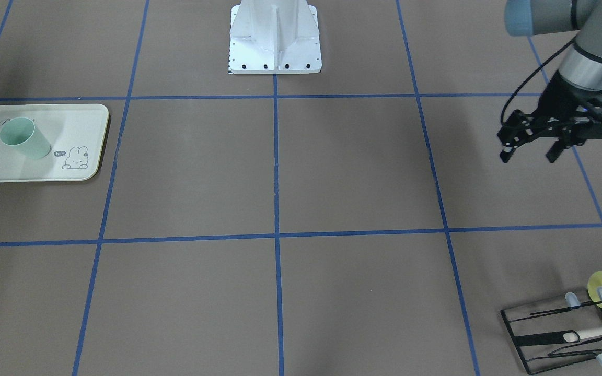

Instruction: Left arm grabs green cup and hands to right arm on tray

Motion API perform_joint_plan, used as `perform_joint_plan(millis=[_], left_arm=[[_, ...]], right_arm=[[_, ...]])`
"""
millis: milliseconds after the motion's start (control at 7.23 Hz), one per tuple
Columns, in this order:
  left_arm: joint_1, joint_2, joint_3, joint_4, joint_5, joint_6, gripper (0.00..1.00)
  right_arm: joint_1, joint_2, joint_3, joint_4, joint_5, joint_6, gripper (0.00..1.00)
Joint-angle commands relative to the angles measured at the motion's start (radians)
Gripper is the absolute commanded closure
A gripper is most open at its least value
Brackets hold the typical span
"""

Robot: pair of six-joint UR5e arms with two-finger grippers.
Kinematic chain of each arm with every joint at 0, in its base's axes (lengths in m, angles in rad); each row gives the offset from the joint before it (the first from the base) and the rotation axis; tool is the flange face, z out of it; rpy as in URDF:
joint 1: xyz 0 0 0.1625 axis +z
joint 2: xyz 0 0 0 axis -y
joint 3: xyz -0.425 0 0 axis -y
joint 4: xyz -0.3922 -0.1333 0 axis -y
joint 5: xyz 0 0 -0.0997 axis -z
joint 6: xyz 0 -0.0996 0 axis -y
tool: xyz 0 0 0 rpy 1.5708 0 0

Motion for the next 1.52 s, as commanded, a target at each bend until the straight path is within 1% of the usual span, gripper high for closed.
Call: perform_joint_plan(millis=[0, 138, 277, 553, 692, 830, 1107, 1245, 1384], left_arm=[[-0.179, 0.118, 0.033, 0.118, -0.064, 0.45, 0.0], [-0.301, 0.117, 0.1, 0.213, -0.179, 0.543, 0.0], [-0.368, 0.108, 0.166, 0.24, -0.286, 0.585, 0.0], [-0.392, 0.12, 0.154, 0.272, -0.306, 0.584, 0.0], [-0.393, 0.108, 0.151, 0.329, -0.31, 0.584, 0.0], [-0.395, 0.118, 0.138, 0.341, -0.345, 0.584, 0.0], [-0.411, 0.152, 0.136, 0.329, -0.341, 0.591, 0.0], [-0.448, 0.175, 0.127, 0.325, -0.346, 0.591, 0.0], [-0.457, 0.225, 0.087, 0.306, -0.34, 0.595, 0.0]], right_arm=[[0.017, 0.021, -0.007, -0.126, 0.004, -0.132, 0.0], [0.016, 0.028, -0.01, -0.198, 0.004, -0.199, 0.0], [0.016, 0.036, -0.02, -0.256, 0.004, -0.256, 0.0], [0.016, 0.066, -0.038, -0.31, 0.001, -0.252, 0.0], [0.014, 0.089, -0.059, -0.329, 0.005, -0.252, 0.0], [0.014, 0.09, -0.061, -0.329, 0.016, -0.249, 0.0], [0.014, 0.091, -0.07, -0.324, 0.016, -0.249, 0.0], [0.014, 0.079, -0.075, -0.318, 0.019, -0.249, 0.0], [0.016, 0.065, -0.072, -0.318, 0.021, -0.25, 0.0]])
